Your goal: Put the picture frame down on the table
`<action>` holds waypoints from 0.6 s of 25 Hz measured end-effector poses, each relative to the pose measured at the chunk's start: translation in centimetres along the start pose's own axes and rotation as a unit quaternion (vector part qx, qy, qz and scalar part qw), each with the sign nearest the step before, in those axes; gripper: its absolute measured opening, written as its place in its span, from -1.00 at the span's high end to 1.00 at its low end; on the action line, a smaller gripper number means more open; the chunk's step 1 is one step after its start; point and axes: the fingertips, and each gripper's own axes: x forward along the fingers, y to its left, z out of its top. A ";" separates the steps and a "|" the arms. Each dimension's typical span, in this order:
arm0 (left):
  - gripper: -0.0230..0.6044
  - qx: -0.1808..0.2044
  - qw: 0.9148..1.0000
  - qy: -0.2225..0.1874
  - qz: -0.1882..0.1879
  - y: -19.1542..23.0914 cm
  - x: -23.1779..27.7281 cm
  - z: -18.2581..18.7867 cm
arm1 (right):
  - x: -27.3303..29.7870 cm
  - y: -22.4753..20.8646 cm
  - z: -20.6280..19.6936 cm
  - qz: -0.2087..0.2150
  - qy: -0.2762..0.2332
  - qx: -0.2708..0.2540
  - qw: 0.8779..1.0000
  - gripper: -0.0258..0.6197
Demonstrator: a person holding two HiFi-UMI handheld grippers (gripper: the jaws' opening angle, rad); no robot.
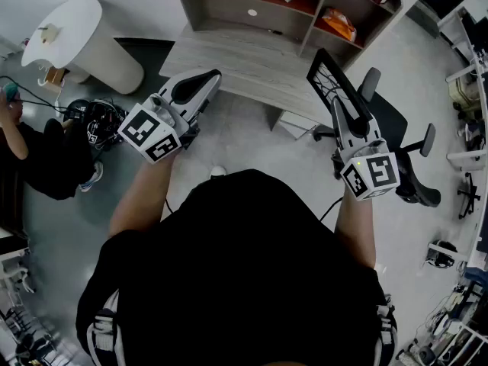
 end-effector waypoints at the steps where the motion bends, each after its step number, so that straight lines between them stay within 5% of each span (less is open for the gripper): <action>1: 0.87 0.002 1.000 0.001 0.004 0.0 0.1 0.0 | -0.1 -0.1 -0.1 0.001 0.000 0.001 1.000 0.87; 15: 0.87 0.001 1.000 0.013 0.027 0.7 0.4 -1.4 | 0.6 -1.6 -1.0 0.019 -0.009 0.042 0.999 0.87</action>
